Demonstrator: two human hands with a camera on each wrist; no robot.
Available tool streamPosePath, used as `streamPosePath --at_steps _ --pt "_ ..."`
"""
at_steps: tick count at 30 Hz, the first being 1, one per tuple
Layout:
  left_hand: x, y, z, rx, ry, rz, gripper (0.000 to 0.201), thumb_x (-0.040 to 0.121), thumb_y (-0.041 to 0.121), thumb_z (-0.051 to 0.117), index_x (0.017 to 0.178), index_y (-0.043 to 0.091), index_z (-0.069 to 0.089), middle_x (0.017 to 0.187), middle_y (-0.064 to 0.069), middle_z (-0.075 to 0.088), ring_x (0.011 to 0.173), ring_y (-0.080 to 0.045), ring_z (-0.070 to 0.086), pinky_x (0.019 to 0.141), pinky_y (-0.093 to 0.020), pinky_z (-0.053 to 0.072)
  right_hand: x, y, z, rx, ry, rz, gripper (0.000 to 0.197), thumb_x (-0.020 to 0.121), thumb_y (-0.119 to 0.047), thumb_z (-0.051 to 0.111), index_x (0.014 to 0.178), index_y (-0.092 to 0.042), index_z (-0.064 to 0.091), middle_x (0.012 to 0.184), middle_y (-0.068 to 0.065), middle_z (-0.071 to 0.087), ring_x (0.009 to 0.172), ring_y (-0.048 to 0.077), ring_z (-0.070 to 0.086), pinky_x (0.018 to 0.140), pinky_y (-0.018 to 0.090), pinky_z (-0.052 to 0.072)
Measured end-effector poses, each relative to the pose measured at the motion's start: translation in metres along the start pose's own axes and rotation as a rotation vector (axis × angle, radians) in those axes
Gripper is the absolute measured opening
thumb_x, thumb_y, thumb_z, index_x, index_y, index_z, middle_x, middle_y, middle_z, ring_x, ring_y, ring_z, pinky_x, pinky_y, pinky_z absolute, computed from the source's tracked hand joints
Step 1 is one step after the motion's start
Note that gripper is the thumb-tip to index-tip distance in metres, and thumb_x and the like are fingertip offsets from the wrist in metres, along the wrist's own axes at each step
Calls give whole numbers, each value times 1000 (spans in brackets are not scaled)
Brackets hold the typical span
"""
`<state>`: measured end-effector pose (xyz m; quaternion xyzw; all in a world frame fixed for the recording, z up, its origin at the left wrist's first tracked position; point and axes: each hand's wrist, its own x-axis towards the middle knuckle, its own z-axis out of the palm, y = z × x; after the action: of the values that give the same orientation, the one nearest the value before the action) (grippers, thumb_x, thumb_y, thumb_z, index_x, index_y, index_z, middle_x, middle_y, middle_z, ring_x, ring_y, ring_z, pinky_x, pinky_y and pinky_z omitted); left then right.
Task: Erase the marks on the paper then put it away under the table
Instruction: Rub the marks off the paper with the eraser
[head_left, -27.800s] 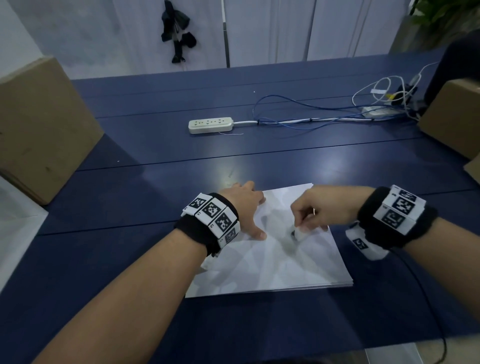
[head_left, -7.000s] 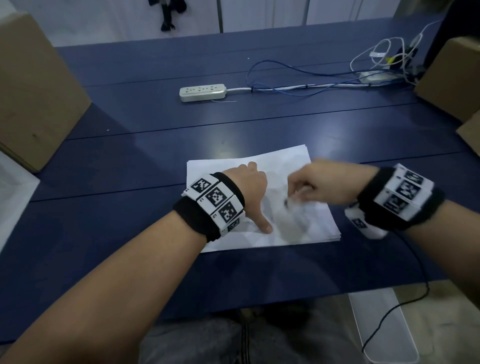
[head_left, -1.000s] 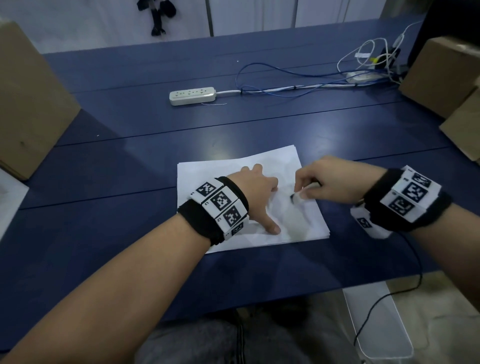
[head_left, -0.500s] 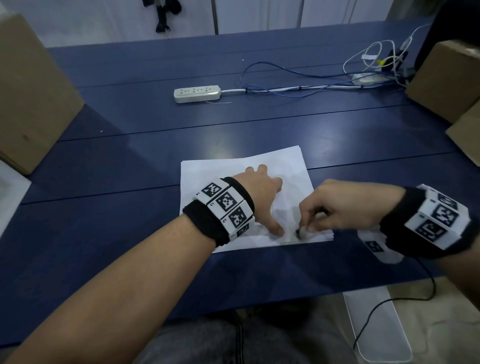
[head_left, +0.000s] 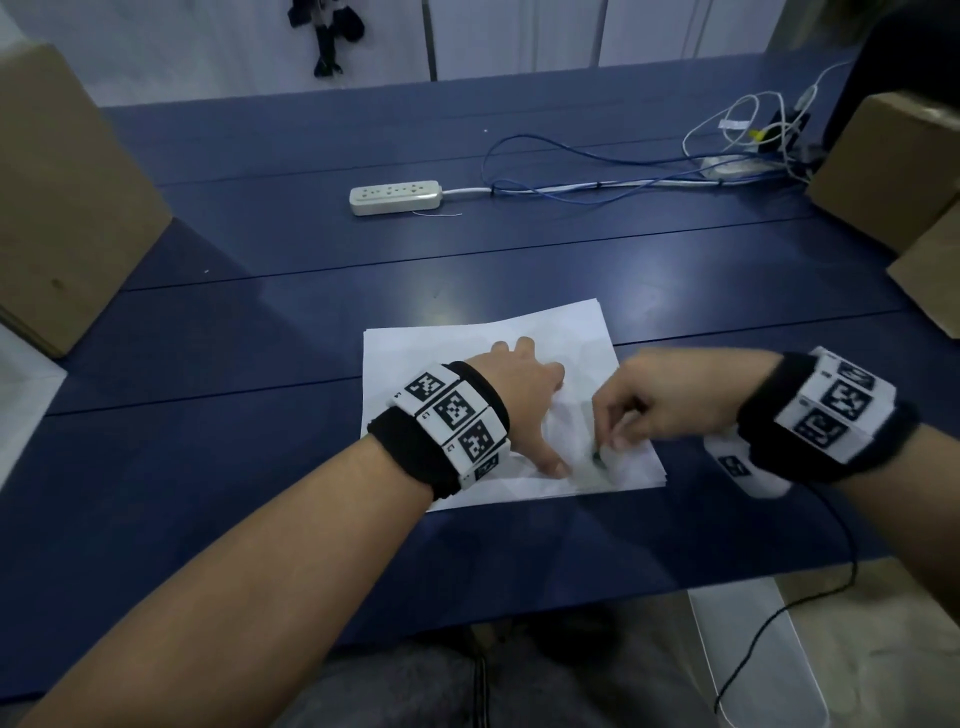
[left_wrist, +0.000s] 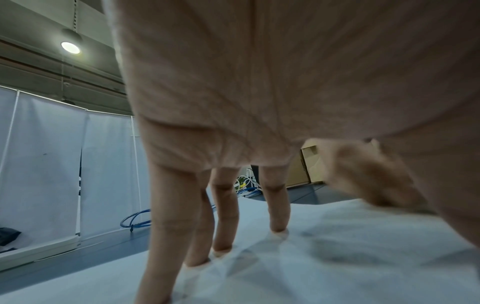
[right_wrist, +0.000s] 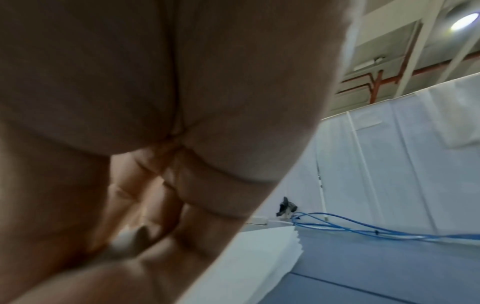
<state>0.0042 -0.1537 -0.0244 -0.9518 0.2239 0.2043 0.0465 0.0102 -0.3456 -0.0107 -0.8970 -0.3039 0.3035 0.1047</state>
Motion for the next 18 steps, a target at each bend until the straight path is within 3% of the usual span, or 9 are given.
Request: streamPosePath --at_steps 2,4,6,9,10,11,15,16,18 --pt "-1 0 -1 5 -1 4 97 56 75 76 134 28 44 122 -5 40 110 -25 44 69 -35 41 15 9 -11 -48 196 78 8 89 -28 67 95 -31 71 85 -11 72 82 11 63 79 32 53" --pt "-1 0 -1 6 3 5 96 57 75 75 134 28 44 121 -5 40 110 -25 44 69 -35 40 19 15 -14 -77 327 95 8 91 -30 66 97 -26 70 85 -9 70 86 10 63 78 28 50" --pt "0 0 0 1 8 2 96 56 74 76 134 28 45 121 -5 40 110 -25 44 69 -35 40 11 12 -7 -65 249 38 8 89 -23 67 94 -27 71 82 -13 71 76 -2 61 70 17 45" --pt "0 -1 1 -1 12 0 99 53 75 77 135 29 44 121 -5 39 111 -25 44 69 -35 40 -7 -4 11 7 -19 -31 12 85 -20 71 90 -30 74 78 -19 71 72 -3 59 68 13 45" --pt "0 0 1 -1 8 1 99 53 75 77 135 29 44 122 -5 39 111 -25 43 69 -35 40 -8 -5 12 17 -38 -37 12 85 -21 72 91 -31 74 77 -21 70 73 -4 59 69 12 45" --pt "0 0 1 -3 4 1 98 54 74 77 135 29 44 122 -5 39 111 -25 43 69 -35 40 -5 -2 10 7 11 -27 11 86 -23 71 92 -31 73 79 -20 71 75 -4 61 72 13 47" --pt "-2 1 0 -9 5 -4 95 56 73 77 134 29 44 122 -5 39 111 -25 43 70 -35 39 12 18 -9 -54 310 119 15 86 -40 67 96 -29 70 86 -11 72 86 11 63 85 37 53" --pt "-2 1 1 -9 8 -6 96 56 73 77 135 29 44 122 -5 39 111 -25 43 71 -35 39 11 19 -8 -52 311 120 13 86 -38 68 94 -28 70 85 -12 71 83 8 62 86 37 53" --pt "-3 1 0 -10 10 -15 98 56 74 77 136 29 44 123 -5 39 111 -25 43 73 -36 40 -1 9 -1 -26 175 58 6 87 -26 70 91 -29 71 85 -11 73 78 7 64 82 33 54"
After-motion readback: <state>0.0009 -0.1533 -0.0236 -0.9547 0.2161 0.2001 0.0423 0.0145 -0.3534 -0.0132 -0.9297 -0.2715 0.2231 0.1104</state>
